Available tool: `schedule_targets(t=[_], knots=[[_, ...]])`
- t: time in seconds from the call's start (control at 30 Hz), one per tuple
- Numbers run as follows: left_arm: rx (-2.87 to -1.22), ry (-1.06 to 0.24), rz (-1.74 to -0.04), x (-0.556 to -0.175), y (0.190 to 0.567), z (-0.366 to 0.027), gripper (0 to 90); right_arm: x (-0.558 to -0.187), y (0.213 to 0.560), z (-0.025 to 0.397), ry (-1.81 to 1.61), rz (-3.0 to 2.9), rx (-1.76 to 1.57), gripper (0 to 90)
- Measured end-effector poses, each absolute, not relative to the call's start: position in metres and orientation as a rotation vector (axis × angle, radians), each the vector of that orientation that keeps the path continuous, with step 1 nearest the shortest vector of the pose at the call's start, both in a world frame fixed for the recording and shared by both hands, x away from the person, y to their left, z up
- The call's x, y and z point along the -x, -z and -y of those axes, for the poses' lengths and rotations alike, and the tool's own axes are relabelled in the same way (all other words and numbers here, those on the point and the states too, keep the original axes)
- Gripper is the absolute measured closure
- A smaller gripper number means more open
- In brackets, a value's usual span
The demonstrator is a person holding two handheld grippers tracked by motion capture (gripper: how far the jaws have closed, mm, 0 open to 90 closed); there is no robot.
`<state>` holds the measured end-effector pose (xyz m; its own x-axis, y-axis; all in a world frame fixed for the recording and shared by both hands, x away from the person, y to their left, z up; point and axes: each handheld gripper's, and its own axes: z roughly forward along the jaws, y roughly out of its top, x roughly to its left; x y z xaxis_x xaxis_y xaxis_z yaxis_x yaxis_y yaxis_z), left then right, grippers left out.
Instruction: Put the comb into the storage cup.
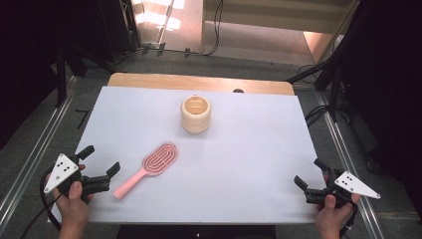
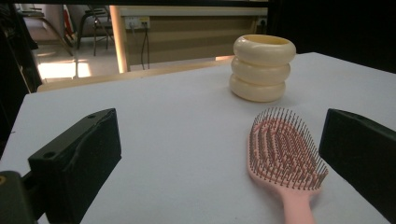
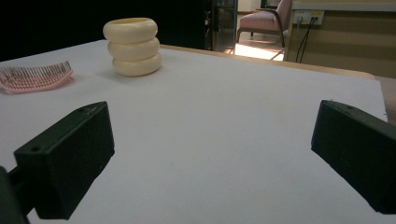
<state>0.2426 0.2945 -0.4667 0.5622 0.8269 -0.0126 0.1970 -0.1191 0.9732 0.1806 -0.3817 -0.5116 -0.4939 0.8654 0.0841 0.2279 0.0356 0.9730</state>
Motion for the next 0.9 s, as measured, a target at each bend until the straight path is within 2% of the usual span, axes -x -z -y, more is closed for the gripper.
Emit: schedule_targets(t=[0.9], knots=[[-1.836,-0.651,-0.893,-0.255,0.425,-0.253,0.0,-0.185,0.511,0.377,-1.497,-1.792,-1.065,0.0]])
